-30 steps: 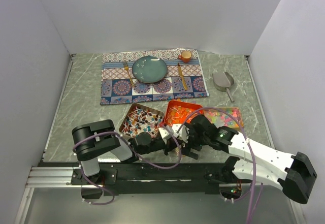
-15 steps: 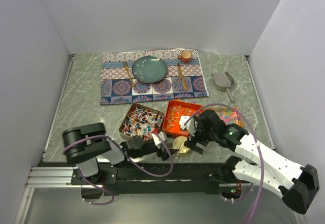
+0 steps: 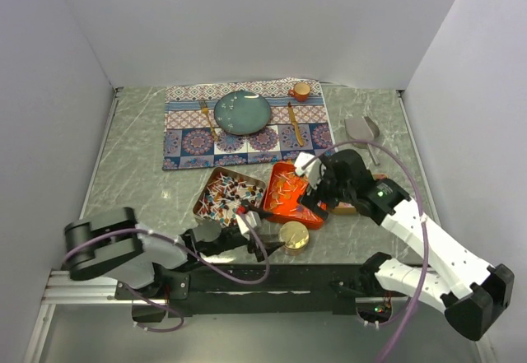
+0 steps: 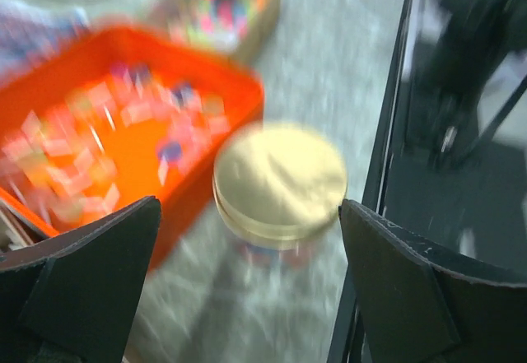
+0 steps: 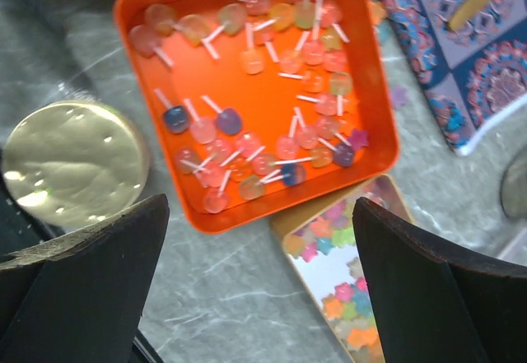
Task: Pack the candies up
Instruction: Screw the bottle lid onto the packing bottle.
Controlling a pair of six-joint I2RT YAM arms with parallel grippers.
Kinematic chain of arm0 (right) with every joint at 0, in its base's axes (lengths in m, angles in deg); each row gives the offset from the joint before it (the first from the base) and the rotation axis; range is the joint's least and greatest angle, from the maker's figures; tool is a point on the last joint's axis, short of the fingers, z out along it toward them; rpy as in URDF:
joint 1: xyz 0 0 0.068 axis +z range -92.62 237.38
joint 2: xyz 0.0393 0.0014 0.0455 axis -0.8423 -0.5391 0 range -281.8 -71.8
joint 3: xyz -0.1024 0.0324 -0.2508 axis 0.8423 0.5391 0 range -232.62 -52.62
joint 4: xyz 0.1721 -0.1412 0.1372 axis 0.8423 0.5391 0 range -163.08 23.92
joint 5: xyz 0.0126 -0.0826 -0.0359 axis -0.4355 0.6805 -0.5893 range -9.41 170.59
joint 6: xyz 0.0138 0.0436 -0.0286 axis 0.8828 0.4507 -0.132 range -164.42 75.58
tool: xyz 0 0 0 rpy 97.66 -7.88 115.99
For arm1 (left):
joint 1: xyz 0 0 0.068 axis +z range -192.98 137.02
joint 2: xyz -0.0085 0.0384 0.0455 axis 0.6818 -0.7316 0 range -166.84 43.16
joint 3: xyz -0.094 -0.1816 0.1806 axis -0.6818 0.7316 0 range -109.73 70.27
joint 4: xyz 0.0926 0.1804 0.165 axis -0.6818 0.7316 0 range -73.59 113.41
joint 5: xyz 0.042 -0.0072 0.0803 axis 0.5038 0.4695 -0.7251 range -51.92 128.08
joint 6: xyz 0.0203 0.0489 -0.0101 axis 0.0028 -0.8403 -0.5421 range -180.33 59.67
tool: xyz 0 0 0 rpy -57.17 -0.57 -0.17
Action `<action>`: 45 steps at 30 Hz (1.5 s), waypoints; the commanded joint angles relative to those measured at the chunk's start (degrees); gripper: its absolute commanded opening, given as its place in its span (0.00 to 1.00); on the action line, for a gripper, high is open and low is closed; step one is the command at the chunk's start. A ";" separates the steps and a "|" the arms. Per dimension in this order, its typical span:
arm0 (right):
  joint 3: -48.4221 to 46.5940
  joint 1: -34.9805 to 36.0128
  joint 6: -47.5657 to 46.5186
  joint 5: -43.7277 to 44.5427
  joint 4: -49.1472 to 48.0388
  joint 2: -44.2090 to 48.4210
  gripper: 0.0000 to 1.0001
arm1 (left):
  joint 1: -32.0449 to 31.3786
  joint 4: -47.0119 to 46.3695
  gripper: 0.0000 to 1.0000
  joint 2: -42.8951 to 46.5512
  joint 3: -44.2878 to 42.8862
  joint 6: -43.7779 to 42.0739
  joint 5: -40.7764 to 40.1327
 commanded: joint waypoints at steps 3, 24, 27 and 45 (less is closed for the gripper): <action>-8.94 -5.04 6.86 0.66 -2.85 -4.07 1.00 | -0.94 -9.98 0.97 -9.22 3.18 1.04 -0.19; -8.96 -13.49 9.06 -9.02 -2.50 -6.81 1.00 | -6.04 -16.23 0.97 -28.83 -5.78 3.50 -5.38; -8.08 -13.66 7.23 -11.12 -1.10 -6.28 1.00 | -6.04 -15.78 0.97 -30.14 -7.36 4.56 -5.99; 1.67 -6.11 -54.91 -32.22 22.72 -8.47 1.00 | -11.75 -18.60 0.86 -40.26 -12.82 -1.68 -7.58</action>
